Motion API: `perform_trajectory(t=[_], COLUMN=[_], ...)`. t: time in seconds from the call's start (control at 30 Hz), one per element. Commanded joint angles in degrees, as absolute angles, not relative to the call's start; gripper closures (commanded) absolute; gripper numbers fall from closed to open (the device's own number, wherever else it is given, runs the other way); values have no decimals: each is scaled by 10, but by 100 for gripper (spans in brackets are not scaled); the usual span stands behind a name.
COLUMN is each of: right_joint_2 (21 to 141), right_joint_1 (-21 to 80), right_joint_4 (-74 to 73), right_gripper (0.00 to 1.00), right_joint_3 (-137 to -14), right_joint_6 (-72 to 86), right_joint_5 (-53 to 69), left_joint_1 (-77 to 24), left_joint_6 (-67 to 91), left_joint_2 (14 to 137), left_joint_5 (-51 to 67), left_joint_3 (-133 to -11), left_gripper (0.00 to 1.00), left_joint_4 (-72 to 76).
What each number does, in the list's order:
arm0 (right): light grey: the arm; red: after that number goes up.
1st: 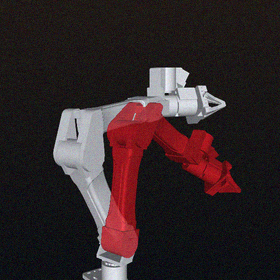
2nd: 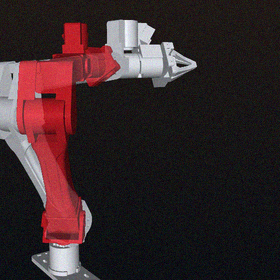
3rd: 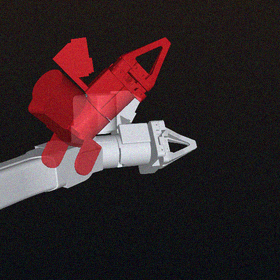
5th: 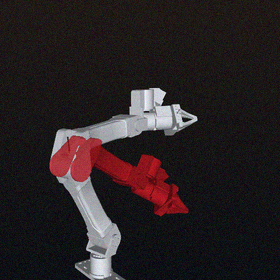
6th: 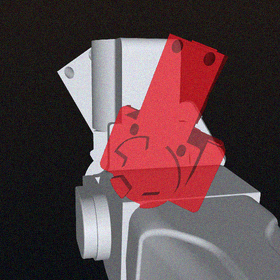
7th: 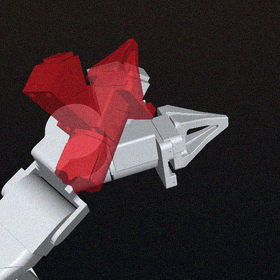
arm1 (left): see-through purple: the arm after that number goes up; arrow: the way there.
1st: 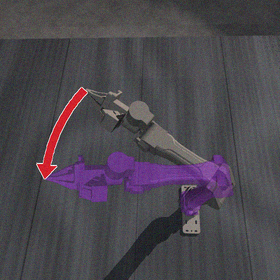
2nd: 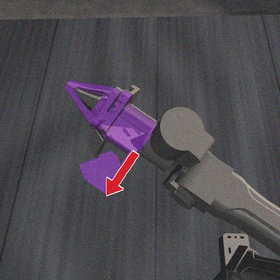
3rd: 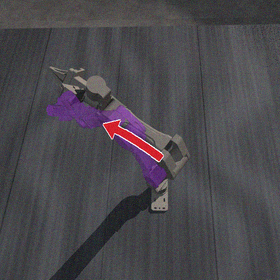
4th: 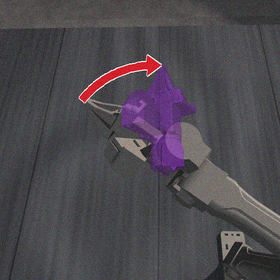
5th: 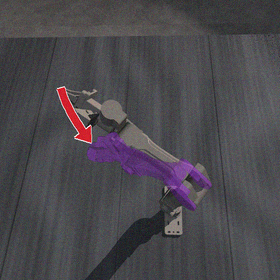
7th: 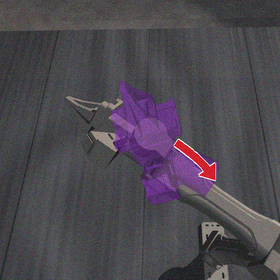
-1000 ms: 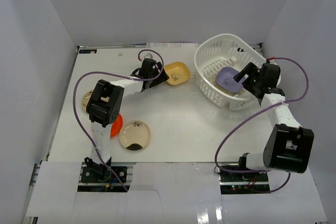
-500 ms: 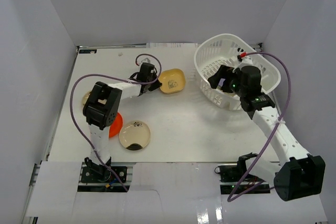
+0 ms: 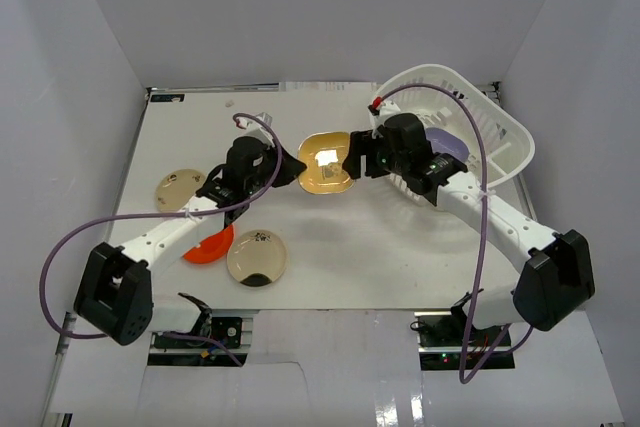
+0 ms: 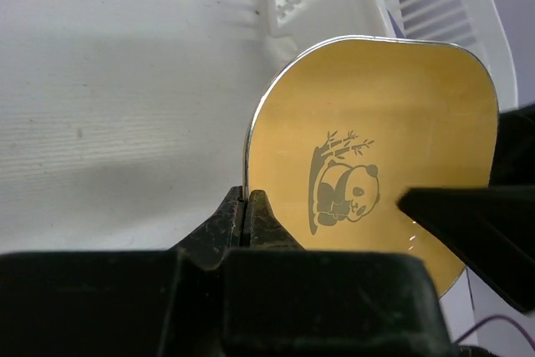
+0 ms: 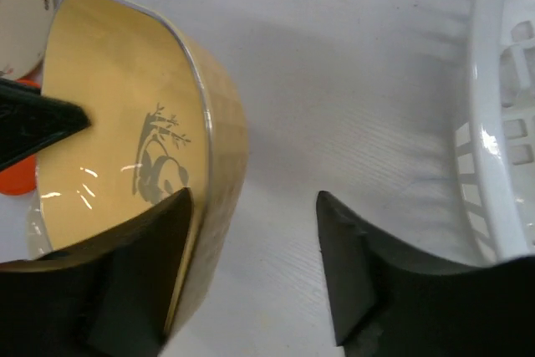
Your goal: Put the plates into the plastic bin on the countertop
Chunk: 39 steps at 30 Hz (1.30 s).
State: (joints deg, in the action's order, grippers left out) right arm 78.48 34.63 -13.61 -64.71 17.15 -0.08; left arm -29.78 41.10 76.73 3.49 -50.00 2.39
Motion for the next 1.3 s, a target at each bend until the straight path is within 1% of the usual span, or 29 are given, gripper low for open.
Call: perform_trajectory(t=[0.0,0.03,0.07,0.1,0.13,0.2,0.23,0.27,0.3,0.33,0.37,0.43,0.47,0.53,0.63,0.73,0.8,0.83,0.87,0.97,1.0,1.03,1.1,1.13,1.2,1.23,1.27], right_joint_2=[796,799,799,797,789,780,767,760,749,743,730,723,722,727,754,799,828,836,843,858,853,846,816,803,763,747,734], right_joint_1=[355,357,357,357,358,353,347,321,301,276,218,158,107,37,-17,-39,-41,-41,-41,-41,-42,-42,-40,-33,-8,45,76], right_joint_4=[-136,-134,-134,-134,-132,-136,-140,-141,-148,-152,-152,-153,-153,-151,-143,-143,-145,-142,-143,-144,-144,-142,-129,-127,-117,-109,-103], right_gripper=[40,57,72,84,92,92,92,92,92,92,92,92,92,92,92,92,92,90,75,52,32,24,14,12,12,13,14], right_joint_3=[-673,-674,-679,-682,-683,-692,-698,-703,-714,-717,-715,-706,-699,-673,-647,-656,-666,-671,-675,-683,-684,-683,-672,-668,-650,-640,-629], right_joint_6=[183,188,192,200,203,201,193,189,186,187,189,192,192,195,204,214,221,225,230,236,239,239,242,243,240,236,233], right_joint_5=[-22,-29,-34,-39,-67,-100,-121,-124,-112,-101,-76,-76,-80,-62,-68,-67,-43,-40,-38,-49,-49,-47,-20,-11,-5,-5,-5], left_joint_1=[-301,-301,-301,-301,-301,-301,-301,-301,-301,-301,-301,-301,-301,-301,-301,-301,-301,-301,-301,-301,-301,-301,-301,-301,-301,-301,-301], left_joint_6=[393,389,382,379,374,356,348,342,325,318,306,297,294,284,276,275,279,285,288,288,289,291,295,298,309,312,316], left_joint_2=[726,717,708,687,676,647,638,629,608,595,566,535,518,473,428,397,383,376,375,388,395,402,417,421,428,430,433], left_joint_5=[83,90,96,98,98,85,71,39,21,-25,-44,-73,-93,-110,-129,-157,-187,-197,-205,-213,-214,-214,-217,-225,-238,-246,-262], left_joint_3=[-483,-477,-474,-472,-471,-478,-483,-492,-495,-498,-498,-496,-490,-483,-468,-445,-430,-427,-426,-431,-435,-435,-435,-436,-438,-439,-446], left_gripper=[100,100,100,96,77,48,27,21,17,14,13,10,8,7,5,5,6,5,3,2,2,2,2,2,2,2,2], left_joint_4=[10,5,4,-10,-21,-62,-101,-119,-140,-176,-191,-226,-234,-255,-276,-294,-303,-308,-310,-316,-322,-323,-324,-324,-323,-323,-323])
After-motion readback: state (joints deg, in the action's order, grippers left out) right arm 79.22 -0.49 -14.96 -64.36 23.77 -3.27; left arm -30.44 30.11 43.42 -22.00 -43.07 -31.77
